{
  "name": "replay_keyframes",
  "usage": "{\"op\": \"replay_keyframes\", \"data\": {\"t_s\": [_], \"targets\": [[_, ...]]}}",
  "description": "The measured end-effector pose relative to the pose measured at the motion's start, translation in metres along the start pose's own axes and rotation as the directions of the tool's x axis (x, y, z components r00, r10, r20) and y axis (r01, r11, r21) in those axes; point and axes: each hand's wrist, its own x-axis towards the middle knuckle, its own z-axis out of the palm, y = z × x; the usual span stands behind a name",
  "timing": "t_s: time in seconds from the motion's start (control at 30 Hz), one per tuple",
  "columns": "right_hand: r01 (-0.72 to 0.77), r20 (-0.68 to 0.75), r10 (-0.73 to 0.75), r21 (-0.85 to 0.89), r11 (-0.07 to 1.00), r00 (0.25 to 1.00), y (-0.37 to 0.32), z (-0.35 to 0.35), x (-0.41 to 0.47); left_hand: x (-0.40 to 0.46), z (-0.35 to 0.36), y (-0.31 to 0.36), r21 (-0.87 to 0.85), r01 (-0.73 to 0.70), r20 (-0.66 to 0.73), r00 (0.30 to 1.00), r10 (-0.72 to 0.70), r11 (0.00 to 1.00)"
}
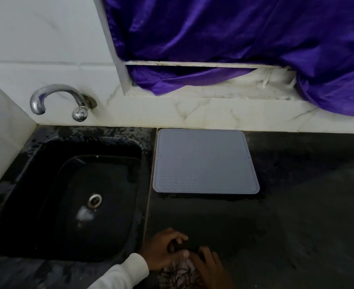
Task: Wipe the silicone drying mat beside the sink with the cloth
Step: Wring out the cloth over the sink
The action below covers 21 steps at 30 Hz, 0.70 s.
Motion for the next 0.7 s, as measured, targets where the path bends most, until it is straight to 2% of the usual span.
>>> {"op": "replay_keyframes", "data": {"t_s": [0.07, 0.1, 0.17, 0.2, 0.23, 0.27, 0.33, 0.37, 0.43, 0.57, 0.7], "targets": [[-0.034, 0.08, 0.024, 0.125, 0.992, 0.997, 0.003, -0.009, 0.009, -0.011, 0.004, -0.004, 0.201, -0.056, 0.111, 0.993, 0.034, 0.978], [-0.046, 0.041, 0.041, 0.122, 0.991, 0.998, 0.008, -0.006, 0.016, -0.015, 0.008, -0.006, 0.304, -0.069, 0.139, 0.99, 0.027, 0.95], [-0.103, 0.043, 0.096, 0.233, 0.967, 0.994, 0.004, -0.008, 0.028, -0.019, 0.016, -0.01, 0.402, -0.062, 0.116, 0.993, 0.016, 0.913], [-0.089, 0.003, 0.093, 0.334, 0.938, 0.996, -0.001, -0.014, 0.034, -0.02, 0.018, -0.01, 0.391, -0.044, 0.078, 0.997, 0.015, 0.92], [-0.072, -0.041, 0.097, 0.411, 0.909, 0.994, -0.003, -0.021, 0.039, -0.02, 0.015, -0.008, 0.338, -0.022, 0.035, 0.999, 0.011, 0.941], [-0.095, 0.048, 0.083, 0.506, 0.857, 0.995, -0.004, -0.028, 0.041, -0.021, 0.011, -0.006, 0.255, -0.002, -0.014, 1.0, 0.005, 0.967], [-0.197, 0.275, 0.049, 0.543, 0.816, 0.96, -0.008, -0.045, 0.045, -0.022, -0.003, -0.002, 0.038, 0.001, -0.13, 0.992, 0.004, 0.999], [-0.22, 0.304, 0.044, 0.576, 0.787, 0.952, -0.008, -0.05, 0.052, -0.024, -0.01, -0.003, -0.051, -0.009, -0.195, 0.981, -0.001, 0.999], [-0.17, 0.229, 0.023, 0.649, 0.741, 0.973, -0.019, -0.057, 0.069, -0.028, -0.026, -0.006, -0.173, -0.034, -0.313, 0.95, -0.022, 0.984], [-0.008, 0.143, -0.137, 0.721, 0.692, 0.98, -0.068, -0.063, 0.114, -0.043, -0.071, -0.019, -0.315, -0.06, -0.548, 0.827, -0.13, 0.947], [0.055, 0.196, -0.314, 0.767, 0.64, 0.929, -0.142, -0.065, 0.163, -0.077, -0.123, -0.044, -0.422, -0.081, -0.711, 0.647, -0.274, 0.903]]}}
